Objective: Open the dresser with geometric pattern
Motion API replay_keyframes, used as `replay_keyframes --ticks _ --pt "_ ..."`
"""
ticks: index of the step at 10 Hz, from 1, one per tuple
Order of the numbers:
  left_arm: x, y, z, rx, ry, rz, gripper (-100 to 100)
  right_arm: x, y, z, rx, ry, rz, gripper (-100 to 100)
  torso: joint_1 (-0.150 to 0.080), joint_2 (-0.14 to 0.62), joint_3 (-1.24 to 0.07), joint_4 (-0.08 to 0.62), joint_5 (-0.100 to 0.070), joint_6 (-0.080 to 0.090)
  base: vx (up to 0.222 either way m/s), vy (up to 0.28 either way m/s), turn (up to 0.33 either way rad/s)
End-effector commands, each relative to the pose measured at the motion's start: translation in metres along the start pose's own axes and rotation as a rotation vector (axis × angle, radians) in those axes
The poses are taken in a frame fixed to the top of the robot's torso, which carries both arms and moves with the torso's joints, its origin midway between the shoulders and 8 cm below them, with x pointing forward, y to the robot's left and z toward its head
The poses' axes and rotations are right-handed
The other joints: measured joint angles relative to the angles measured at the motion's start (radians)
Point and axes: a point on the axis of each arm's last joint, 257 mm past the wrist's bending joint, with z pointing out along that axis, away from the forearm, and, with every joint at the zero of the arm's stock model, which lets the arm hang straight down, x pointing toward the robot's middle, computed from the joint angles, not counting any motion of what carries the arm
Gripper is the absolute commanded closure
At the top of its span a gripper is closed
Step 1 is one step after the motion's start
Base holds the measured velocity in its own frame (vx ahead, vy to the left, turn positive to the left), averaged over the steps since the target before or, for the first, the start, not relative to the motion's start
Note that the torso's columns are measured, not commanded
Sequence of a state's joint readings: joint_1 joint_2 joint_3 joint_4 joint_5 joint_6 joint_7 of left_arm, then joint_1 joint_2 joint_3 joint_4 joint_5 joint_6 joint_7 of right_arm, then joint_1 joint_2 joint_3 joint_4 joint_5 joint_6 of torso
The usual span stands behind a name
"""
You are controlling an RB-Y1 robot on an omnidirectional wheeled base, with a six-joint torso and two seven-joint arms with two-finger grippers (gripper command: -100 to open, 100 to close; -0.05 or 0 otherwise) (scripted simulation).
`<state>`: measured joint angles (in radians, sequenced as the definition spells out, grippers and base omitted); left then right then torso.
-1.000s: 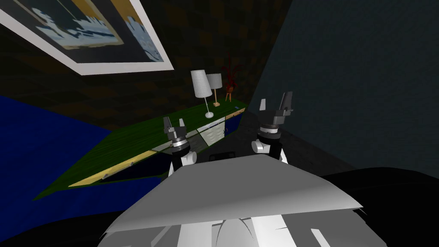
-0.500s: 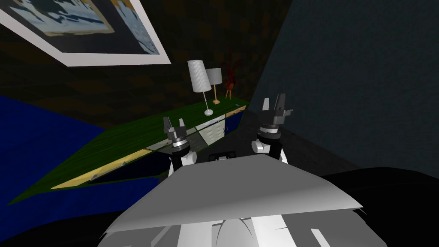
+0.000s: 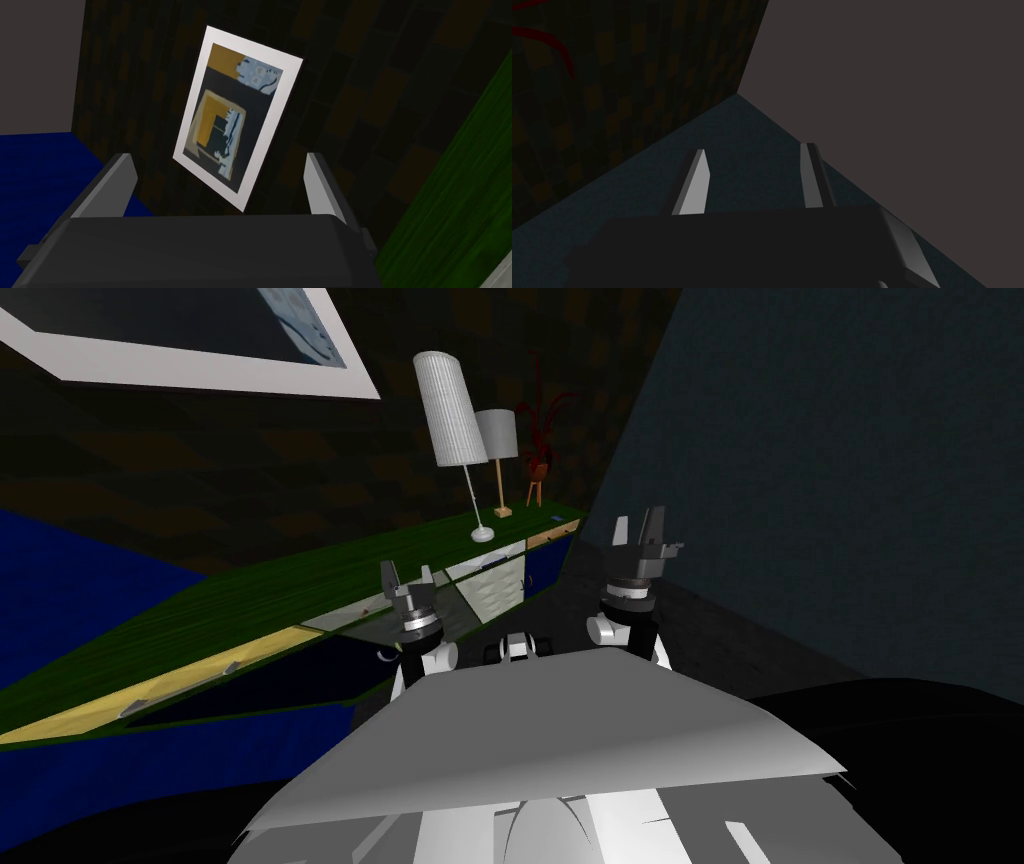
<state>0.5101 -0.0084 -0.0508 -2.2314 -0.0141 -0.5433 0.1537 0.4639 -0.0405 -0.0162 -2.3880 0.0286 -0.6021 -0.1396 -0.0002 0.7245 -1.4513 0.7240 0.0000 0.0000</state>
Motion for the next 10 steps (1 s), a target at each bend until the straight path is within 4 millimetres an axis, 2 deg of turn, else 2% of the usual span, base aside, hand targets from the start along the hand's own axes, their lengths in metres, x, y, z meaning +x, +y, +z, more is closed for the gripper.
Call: replay_keyframes --ticks 1,5,10 --pt "0.005 0.009 -0.006 -0.018 0.071 0.023 -100 0.0 0.0 0.0 0.0 0.0 0.0 0 -0.001 0.009 -0.02 0.01 0.0 0.0 0.037 -0.034 0.035" --pt "0.0 0.031 -0.019 -0.044 0.126 0.037 -100 0.0 0.0 0.0 0.0 0.0 0.0 0 0.0 0.012 -0.026 0.014 0.0 0.0 0.07 -0.058 0.045" --pt "-0.016 0.058 -0.039 -0.063 0.129 0.029 -100 0.0 0.0 0.0 0.0 0.0 0.0 0 0.0 0.014 -0.025 0.014 0.0 0.0 0.084 -0.077 0.061"
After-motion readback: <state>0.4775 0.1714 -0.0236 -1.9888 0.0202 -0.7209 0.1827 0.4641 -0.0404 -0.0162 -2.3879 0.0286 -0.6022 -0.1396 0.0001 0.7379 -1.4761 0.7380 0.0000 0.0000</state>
